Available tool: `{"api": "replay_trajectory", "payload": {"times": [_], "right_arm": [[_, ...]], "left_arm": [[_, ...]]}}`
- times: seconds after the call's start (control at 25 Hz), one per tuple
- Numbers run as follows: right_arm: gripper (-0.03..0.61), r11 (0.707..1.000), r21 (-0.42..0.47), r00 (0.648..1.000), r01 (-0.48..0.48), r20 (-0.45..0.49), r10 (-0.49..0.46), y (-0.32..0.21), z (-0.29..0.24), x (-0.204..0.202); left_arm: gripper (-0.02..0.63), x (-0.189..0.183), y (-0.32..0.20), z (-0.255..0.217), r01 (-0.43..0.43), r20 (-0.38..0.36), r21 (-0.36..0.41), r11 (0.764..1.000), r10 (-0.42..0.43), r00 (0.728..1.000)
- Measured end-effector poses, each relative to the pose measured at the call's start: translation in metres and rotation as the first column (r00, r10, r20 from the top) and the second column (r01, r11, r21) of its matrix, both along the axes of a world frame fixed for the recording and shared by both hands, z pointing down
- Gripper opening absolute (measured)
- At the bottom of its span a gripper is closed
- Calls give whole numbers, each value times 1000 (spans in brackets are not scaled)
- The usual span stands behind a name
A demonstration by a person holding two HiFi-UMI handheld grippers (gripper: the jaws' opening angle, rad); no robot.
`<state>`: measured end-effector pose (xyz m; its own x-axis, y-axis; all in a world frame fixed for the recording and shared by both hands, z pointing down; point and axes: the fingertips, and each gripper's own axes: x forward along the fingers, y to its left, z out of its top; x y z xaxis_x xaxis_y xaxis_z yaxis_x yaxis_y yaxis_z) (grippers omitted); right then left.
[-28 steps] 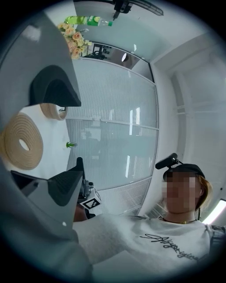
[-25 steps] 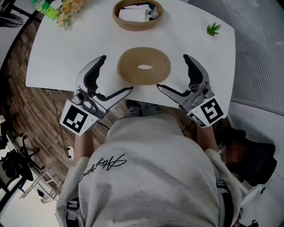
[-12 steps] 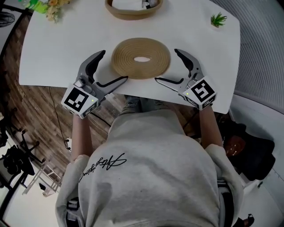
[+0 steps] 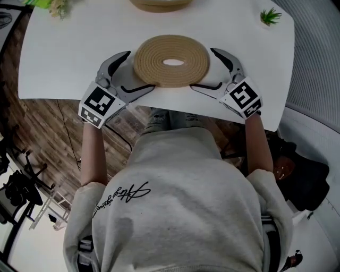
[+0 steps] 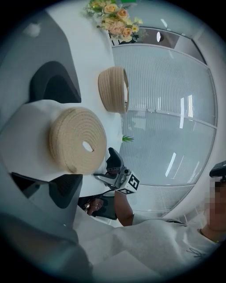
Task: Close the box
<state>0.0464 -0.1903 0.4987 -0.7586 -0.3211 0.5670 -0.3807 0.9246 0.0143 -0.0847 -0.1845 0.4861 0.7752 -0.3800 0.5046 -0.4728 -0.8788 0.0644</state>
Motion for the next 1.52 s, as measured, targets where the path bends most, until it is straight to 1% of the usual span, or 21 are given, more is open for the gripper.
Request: {"api": "replay_trajectory", "payload": {"times": [0.12,0.2,0.28,0.48,0.6,0.76,0.84,0.96,1.52], "right_arm": [[535,999,-35,999,29,-39,-31,4,12,-2],[540,999,-35,996,40,-77,-42,6,18,-3],[541,998,-39,993,39,-108,-43,6,23,-3],[553,996,-86,989,23,-143,-35,5,28,-4],[557,997,-80,989,11,-146,-23,3,28,-5],[553,998,-59,990,-16,-141,7,4,27,-6],[552,998,-60,989,-22,-144,14,6,27,-7],[552,998,-66,991,-25,-131,16,8,24,-12],[552,1000,-1,994,6,-112,-6,10,-7,-34]], "left_arm": [[489,2,4,11,-48,57,-27,998,50,997],[489,5,5,17,-70,89,-26,997,72,993],[489,8,5,20,-84,105,-33,996,87,991],[497,12,3,27,-100,133,-72,992,109,985],[503,12,2,29,-103,147,-67,992,112,983],[502,12,2,28,-106,144,-50,993,112,983],[500,10,4,25,-107,131,-41,993,111,985],[499,6,5,22,-107,101,-53,993,112,989],[499,-17,10,-2,-84,89,-33,996,87,992]]}}
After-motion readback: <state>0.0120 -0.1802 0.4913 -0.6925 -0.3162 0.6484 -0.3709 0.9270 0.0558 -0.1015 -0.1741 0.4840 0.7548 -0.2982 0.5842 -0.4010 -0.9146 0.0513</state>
